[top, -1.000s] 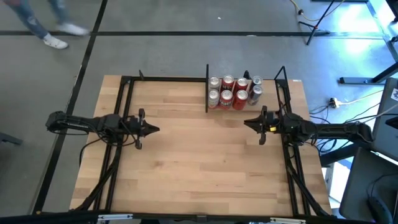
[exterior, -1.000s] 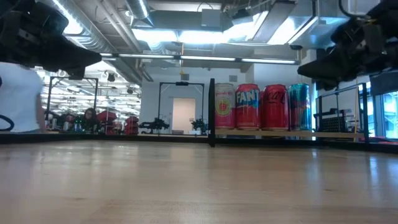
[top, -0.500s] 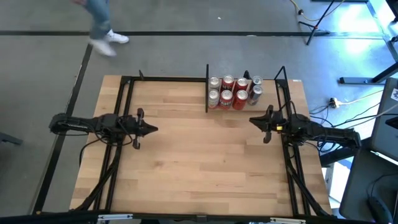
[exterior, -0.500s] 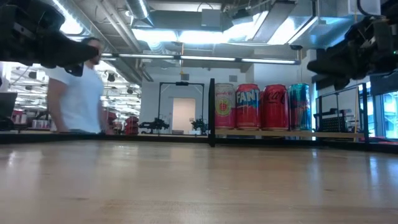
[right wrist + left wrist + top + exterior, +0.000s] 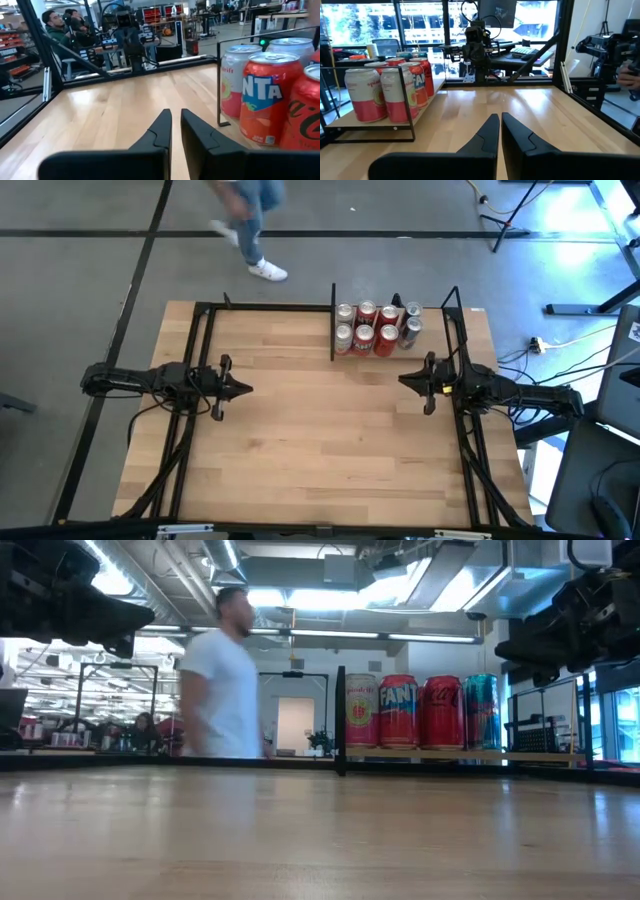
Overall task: Place canned beverage on shelf
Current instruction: Return to Home Position
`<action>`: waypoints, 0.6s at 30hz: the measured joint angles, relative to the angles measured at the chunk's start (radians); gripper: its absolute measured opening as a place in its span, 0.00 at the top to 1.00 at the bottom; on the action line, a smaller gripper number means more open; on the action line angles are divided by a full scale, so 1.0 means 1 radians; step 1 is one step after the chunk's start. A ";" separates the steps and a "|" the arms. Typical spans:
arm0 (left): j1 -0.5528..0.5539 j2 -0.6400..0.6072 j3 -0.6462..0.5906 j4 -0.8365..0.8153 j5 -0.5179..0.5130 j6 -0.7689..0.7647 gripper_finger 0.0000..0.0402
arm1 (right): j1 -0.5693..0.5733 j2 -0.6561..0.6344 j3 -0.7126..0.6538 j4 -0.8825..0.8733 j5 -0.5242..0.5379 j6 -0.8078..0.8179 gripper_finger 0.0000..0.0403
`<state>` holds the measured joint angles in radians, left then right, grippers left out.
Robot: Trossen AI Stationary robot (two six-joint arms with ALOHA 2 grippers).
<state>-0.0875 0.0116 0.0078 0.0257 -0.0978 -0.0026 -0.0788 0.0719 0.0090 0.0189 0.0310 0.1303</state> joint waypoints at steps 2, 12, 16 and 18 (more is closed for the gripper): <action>0.000 0.000 0.000 0.000 -0.001 0.005 1.00 | 0.000 0.000 0.000 -0.001 -0.015 -0.011 0.93; 0.000 0.000 0.000 0.001 -0.015 0.006 1.00 | 0.000 0.000 -0.002 0.004 -0.016 -0.030 0.93; 0.000 0.000 0.000 0.002 -0.015 0.006 1.00 | 0.000 0.000 -0.002 0.005 -0.016 -0.031 0.93; 0.000 0.000 0.000 0.002 -0.015 0.006 1.00 | 0.000 0.000 -0.002 0.005 -0.016 -0.031 0.93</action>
<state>-0.0875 0.0118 0.0078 0.0273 -0.1131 0.0032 -0.0788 0.0719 0.0071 0.0235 0.0147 0.0998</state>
